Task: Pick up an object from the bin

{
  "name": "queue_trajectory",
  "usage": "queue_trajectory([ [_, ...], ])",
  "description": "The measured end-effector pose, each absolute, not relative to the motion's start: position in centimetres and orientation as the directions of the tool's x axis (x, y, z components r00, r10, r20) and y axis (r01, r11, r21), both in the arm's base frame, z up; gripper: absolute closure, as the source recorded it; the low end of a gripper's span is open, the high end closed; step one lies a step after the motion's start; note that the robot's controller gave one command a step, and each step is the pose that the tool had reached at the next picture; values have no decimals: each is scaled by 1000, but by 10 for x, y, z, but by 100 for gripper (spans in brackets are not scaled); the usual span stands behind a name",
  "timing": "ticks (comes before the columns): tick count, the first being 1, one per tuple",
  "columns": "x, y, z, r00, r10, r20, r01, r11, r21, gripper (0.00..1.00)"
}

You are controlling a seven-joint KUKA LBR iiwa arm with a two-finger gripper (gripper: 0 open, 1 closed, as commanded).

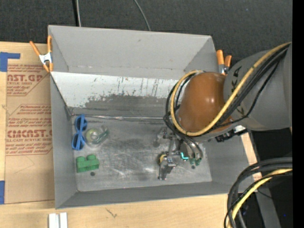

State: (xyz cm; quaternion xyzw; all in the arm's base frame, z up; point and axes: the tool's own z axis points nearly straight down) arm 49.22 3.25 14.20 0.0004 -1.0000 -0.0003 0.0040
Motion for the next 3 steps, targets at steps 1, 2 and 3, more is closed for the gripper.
queue_trajectory([
  [1,506,-51,75,-975,-222,-4,-222,975,-1,0],
  [2,507,-49,77,-975,-223,-5,-223,975,1,100],
  [3,505,-50,75,-975,-223,-1,-223,975,0,0],
])
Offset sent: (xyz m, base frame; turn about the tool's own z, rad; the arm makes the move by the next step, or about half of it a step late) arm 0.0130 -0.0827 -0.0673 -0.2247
